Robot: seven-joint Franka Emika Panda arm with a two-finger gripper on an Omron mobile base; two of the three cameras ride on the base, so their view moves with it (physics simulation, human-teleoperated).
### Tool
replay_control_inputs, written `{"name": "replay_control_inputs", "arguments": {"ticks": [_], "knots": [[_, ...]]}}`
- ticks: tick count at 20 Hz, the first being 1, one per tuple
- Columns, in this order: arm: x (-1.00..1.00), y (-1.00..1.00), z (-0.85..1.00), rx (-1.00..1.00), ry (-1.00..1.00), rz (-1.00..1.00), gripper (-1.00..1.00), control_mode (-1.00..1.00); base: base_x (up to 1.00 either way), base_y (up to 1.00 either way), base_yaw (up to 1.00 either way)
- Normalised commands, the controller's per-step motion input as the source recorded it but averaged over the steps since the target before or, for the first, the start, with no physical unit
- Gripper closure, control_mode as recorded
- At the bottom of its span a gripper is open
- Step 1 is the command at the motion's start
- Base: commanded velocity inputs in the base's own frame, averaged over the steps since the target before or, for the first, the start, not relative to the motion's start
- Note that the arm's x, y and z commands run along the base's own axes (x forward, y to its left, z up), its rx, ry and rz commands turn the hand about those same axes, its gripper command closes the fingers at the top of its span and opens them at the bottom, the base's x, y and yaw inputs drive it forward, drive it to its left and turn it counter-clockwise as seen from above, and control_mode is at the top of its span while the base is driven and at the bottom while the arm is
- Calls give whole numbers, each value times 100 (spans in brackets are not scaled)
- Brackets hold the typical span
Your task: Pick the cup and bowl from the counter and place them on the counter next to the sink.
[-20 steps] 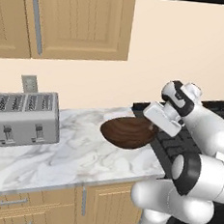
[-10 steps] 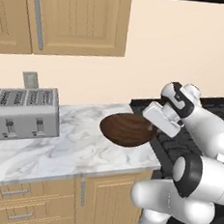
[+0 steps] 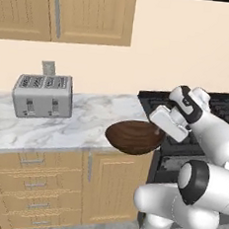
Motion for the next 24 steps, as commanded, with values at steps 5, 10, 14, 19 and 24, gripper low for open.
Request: {"name": "replay_control_inputs", "arguments": {"ticks": [5,10,14,19,24], "knots": [[0,0,0,0,0,0,100,100,-27,-1,83],[0,0,0,0,0,0,100,100,-15,0,90],[0,0,0,0,0,0,100,100,0,22,89],[0,0,0,0,0,0,100,100,19,65,64],[0,0,0,0,0,0,100,100,100,84,29]]}}
